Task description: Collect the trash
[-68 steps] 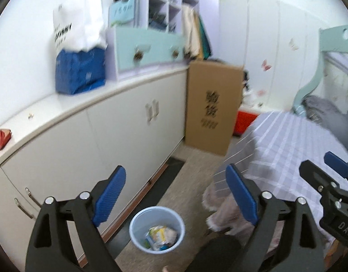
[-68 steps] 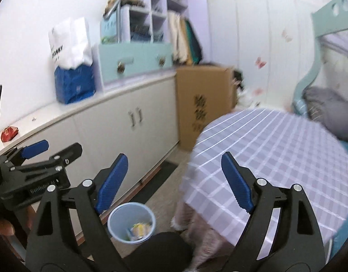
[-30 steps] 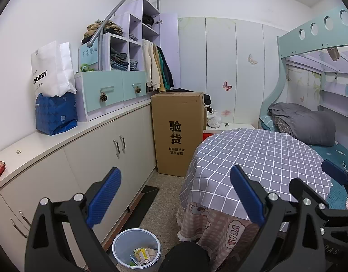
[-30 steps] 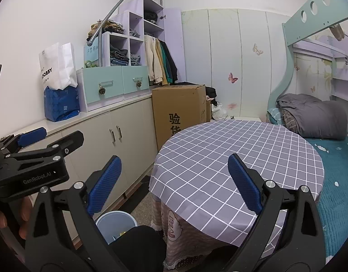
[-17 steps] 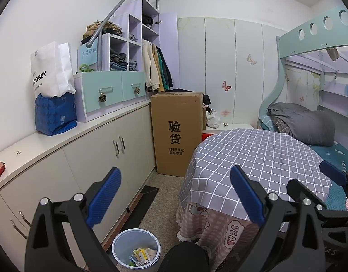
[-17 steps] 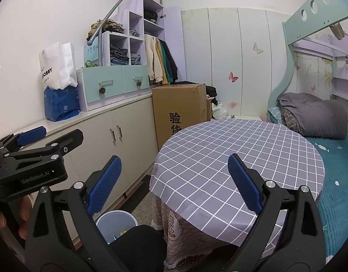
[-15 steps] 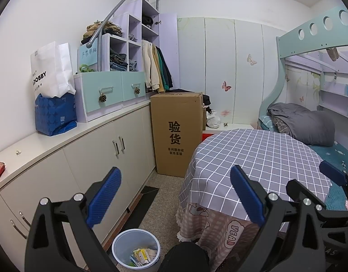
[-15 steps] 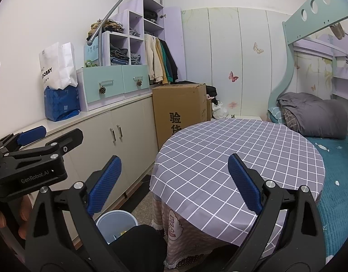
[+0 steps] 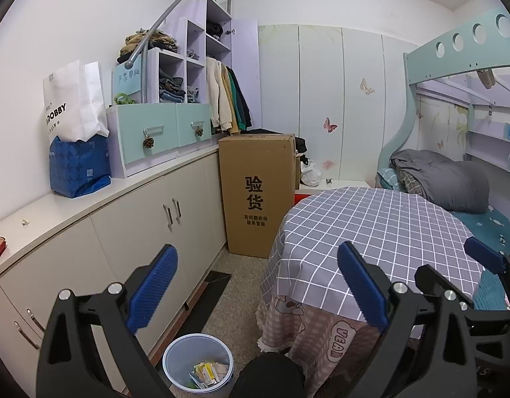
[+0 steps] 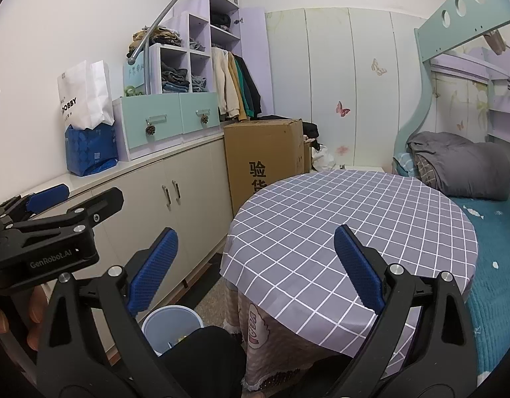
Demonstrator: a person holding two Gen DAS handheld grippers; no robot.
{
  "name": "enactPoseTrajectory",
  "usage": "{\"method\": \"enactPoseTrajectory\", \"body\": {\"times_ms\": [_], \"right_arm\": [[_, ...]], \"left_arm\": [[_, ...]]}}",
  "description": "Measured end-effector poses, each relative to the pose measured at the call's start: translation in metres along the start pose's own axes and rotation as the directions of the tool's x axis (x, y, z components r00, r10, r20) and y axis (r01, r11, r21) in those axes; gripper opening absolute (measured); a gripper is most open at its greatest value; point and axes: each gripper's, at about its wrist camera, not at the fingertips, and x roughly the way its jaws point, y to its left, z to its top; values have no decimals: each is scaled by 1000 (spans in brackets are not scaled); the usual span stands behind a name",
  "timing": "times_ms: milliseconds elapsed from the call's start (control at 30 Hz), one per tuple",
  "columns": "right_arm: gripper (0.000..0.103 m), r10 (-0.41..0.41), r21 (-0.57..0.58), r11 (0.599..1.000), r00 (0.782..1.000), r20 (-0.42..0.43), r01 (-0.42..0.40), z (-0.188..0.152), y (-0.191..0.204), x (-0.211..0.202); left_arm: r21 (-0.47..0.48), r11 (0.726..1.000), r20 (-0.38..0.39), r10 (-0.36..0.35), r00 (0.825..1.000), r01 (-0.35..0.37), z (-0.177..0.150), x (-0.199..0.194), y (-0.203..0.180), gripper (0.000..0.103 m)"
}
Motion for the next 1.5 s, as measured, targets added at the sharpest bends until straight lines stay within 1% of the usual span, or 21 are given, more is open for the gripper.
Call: {"method": "enactPoseTrajectory", "body": {"times_ms": [833,1100,1333,1500], "right_arm": [[93,-1,8,1000,1000,-9,1,-2,-1,2],[93,-1,21,1000,1000,-23,2,-6,-2,8],[93,-5,36,999,999,-43,6,-11,-8,20],[93,-23,52,998,998,-64,26,-15,-21,36]], "left_arm": [[3,1000,-9,-1,1000,1,-2,4,0,95],[14,1000,-19,-3,1000,4,-10,8,-1,95],[17,1000,-42,-1,999,1,-14,20,0,95],[37,999,-61,-2,998,4,-16,36,-10,95]]}}
